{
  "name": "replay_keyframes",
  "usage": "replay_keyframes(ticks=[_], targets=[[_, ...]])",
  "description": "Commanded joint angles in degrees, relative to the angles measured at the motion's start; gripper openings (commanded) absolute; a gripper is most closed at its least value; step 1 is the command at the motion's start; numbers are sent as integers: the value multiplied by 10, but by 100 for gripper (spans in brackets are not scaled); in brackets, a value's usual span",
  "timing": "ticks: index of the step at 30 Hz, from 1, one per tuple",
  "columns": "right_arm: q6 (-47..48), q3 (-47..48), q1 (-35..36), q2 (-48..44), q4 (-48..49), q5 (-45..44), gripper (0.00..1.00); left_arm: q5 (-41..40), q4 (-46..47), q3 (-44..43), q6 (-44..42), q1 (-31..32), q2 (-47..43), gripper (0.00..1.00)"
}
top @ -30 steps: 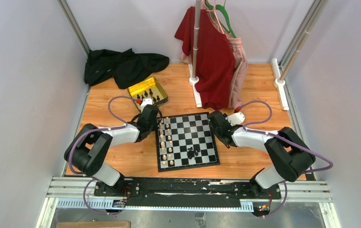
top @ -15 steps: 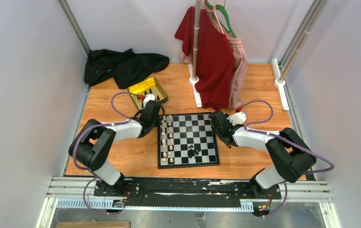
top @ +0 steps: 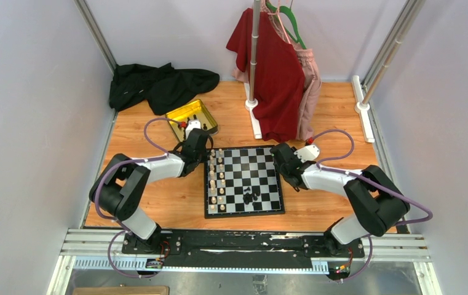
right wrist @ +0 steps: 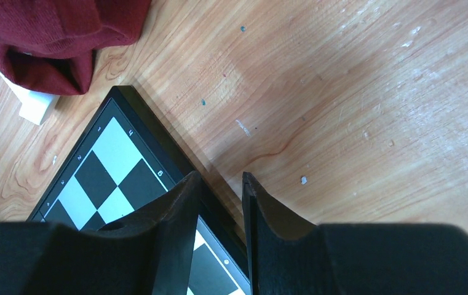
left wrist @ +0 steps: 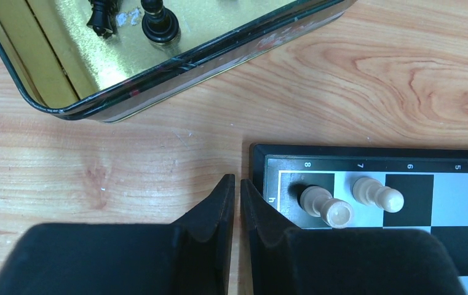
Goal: Set up the chess pieces on the board
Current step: Move the chessboard to the center of the board.
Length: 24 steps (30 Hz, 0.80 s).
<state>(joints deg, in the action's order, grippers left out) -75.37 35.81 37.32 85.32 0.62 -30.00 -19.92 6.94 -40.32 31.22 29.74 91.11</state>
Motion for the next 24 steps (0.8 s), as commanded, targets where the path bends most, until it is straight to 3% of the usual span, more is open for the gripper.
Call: replay_keyframes(ticks=[1,8,14,24], targets=[[1,-25,14,31,-48,101,38,92,69,-33,19,15,5,16],[39,-10,15,-10,-95,52,39,62,48,-10,12,16,-49,24],[87,4,16,-60,-148,0,44,46,43,41,25,16,-128,42],[245,75,24,-105,-193,-52,50,1,13,114,35,16,-277,58]])
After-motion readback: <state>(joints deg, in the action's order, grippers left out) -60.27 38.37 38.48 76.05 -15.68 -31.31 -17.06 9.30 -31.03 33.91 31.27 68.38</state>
